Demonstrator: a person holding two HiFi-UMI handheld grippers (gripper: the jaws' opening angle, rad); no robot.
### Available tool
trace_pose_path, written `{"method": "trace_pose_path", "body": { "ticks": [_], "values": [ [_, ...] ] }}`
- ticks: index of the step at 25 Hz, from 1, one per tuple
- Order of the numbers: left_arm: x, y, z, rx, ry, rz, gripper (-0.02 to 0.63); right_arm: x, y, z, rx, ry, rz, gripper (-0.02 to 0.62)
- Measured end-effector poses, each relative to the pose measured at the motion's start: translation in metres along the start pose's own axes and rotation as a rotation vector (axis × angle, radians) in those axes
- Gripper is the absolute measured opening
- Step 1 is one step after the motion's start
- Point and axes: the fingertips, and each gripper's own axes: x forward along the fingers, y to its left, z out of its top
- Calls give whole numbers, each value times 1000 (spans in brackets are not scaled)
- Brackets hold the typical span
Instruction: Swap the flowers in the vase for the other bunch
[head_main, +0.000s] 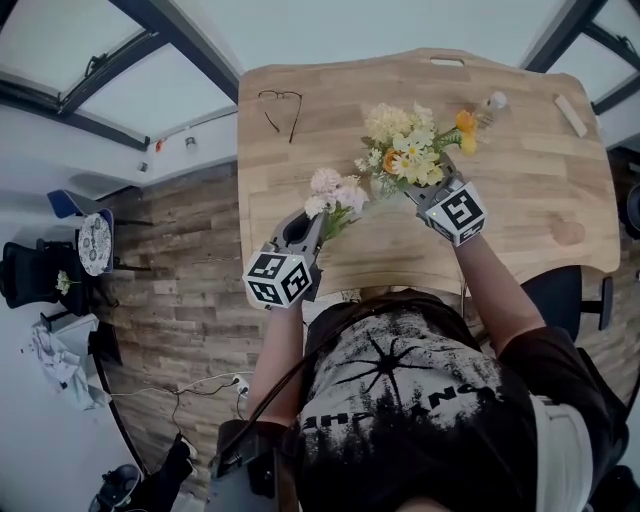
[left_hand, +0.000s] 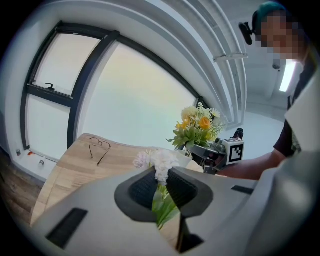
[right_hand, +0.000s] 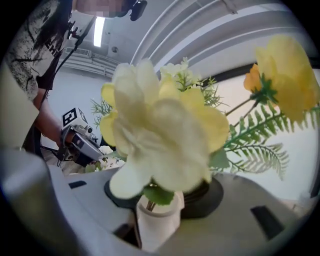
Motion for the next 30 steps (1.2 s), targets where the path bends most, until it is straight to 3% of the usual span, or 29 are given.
{"method": "trace_pose_path", "body": {
  "ticks": [8, 30],
  "values": [
    [0, 2, -7, 6, 16, 2, 58, -8, 6, -9, 85, -12, 16, 256],
    [-6, -6, -13, 5, 3, 22, 58, -4, 4, -55, 97, 146, -29, 270]
  ]
}}
